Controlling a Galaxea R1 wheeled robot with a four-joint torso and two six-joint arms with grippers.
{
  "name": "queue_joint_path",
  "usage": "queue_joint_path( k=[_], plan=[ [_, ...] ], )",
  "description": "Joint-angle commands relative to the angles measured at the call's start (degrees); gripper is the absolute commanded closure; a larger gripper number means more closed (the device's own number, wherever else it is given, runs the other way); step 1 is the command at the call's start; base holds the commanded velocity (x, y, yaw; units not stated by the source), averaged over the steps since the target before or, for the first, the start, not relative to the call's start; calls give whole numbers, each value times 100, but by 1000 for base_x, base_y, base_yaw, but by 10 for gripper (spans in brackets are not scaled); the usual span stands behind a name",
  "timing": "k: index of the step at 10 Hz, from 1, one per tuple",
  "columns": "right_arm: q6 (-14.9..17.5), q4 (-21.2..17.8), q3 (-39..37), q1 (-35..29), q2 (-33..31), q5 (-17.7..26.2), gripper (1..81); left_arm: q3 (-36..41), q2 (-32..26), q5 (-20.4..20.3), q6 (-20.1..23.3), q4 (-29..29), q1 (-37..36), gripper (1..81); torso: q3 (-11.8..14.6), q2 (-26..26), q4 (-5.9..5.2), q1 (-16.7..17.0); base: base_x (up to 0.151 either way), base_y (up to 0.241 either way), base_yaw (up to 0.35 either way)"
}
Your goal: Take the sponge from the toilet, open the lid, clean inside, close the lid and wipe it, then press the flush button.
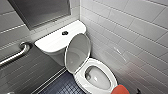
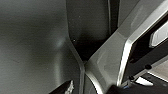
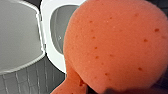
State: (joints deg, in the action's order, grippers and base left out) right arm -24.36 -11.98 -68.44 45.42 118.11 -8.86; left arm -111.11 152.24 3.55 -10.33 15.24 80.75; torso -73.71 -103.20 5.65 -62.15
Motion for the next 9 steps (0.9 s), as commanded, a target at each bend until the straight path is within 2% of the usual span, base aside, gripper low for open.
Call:
queue_joint_path(
  k=[1,7,9],
  plan=[
    [27,-15,16,-599,48,543,811,150,-17,454,39,41,60,10,0,0,0,0,0,0,0],
    [-25,-94,-582,-1829,1147,1466,811,142,-70,454,39,32,60,10,0,0,0,0,0,0,0],
    [-43,-94,-1089,-2040,1680,1843,811,133,-88,454,31,31,60,10,0,0,0,0,0,0,0]
  ],
)
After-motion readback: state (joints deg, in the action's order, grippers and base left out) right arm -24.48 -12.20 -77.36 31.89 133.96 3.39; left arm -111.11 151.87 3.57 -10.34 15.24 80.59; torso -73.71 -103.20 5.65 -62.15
